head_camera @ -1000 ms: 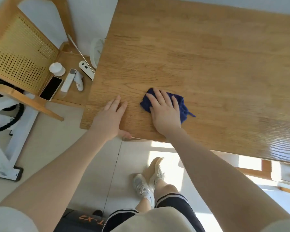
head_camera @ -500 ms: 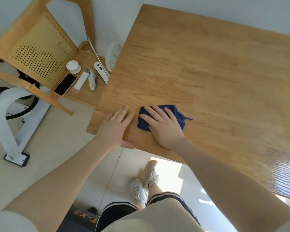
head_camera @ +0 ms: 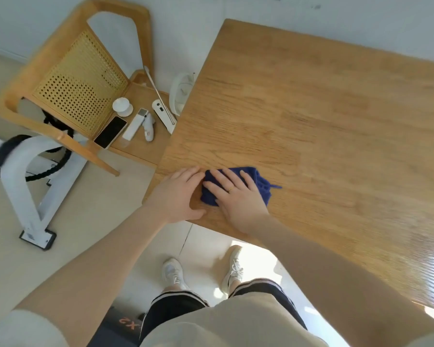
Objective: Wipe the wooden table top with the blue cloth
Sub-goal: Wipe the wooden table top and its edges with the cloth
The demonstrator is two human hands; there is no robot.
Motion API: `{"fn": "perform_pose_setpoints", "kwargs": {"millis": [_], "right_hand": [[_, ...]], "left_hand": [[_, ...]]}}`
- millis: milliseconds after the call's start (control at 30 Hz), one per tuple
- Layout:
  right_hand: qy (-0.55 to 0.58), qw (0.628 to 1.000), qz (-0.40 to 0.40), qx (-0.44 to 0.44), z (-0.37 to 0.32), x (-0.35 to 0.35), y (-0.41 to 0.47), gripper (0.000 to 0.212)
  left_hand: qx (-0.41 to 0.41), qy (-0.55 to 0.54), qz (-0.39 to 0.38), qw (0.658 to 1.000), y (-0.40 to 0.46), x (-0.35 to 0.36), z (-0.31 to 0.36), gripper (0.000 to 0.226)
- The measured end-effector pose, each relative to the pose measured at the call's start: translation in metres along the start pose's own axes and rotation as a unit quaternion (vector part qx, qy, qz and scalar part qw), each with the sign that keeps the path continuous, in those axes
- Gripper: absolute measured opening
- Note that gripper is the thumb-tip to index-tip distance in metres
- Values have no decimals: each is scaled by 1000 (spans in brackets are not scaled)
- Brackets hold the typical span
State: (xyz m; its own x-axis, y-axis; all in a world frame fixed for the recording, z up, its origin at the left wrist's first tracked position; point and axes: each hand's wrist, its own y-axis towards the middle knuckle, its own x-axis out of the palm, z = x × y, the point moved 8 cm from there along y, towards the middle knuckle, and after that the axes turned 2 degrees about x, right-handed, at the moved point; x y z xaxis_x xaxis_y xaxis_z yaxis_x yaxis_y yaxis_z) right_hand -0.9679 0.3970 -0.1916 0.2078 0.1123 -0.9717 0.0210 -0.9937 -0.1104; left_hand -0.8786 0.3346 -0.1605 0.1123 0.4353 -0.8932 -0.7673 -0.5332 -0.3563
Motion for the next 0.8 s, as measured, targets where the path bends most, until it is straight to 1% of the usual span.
{"fn": "perform_pose_setpoints", "kwargs": {"millis": [33, 67, 100, 167, 233, 267, 300, 367, 433, 500, 567, 600, 633, 733, 800], "right_hand": [[-2, 1000, 4, 4, 8, -4, 10, 50], [7, 1000, 0, 29, 20, -8, 24, 48], [27, 996, -5, 80, 33, -13, 36, 46], [43, 982, 17, 183, 50, -21, 51, 45], [47, 970, 39, 235, 45, -19, 51, 44], [44, 968, 44, 242, 34, -16, 47, 44], [35, 971, 54, 230, 17, -11, 44, 45], [19, 981, 72, 181, -27, 0, 34, 48], [7, 988, 61, 143, -66, 15, 27, 54], [1, 990, 63, 125, -82, 22, 26, 53], [-16, 991, 78, 110, -76, 16, 33, 47], [-18, 989, 81, 121, -68, 12, 38, 46], [-9, 985, 79, 153, -57, 8, 46, 45], [23, 954, 92, 284, -31, -3, 77, 44], [35, 937, 103, 331, -29, -6, 95, 44]], "left_hand": [[2, 9, 9, 1000, -1, -3, -5, 90], [-3, 13, 15, 1000, -3, -5, -13, 91], [-12, 13, 14, 1000, -5, -6, -22, 92], [-28, 17, -3, 999, -8, -7, -42, 97], [-34, 30, -25, 999, -12, -8, -61, 102], [-34, 32, -35, 998, -15, -7, -70, 105], [-33, 31, -44, 998, -18, -7, -79, 108], [-22, 27, -68, 997, -22, -3, -93, 115], [0, 23, -84, 996, -23, 3, -100, 120], [25, 9, -80, 996, -21, 7, -104, 120], [41, -19, -63, 997, -20, 8, -106, 119], [46, -40, -53, 997, -19, 8, -107, 120], [49, -63, -44, 996, -19, 6, -107, 121], [57, -131, -7, 990, -18, 1, -106, 122], [58, -162, 7, 985, -18, 2, -107, 118]]}}
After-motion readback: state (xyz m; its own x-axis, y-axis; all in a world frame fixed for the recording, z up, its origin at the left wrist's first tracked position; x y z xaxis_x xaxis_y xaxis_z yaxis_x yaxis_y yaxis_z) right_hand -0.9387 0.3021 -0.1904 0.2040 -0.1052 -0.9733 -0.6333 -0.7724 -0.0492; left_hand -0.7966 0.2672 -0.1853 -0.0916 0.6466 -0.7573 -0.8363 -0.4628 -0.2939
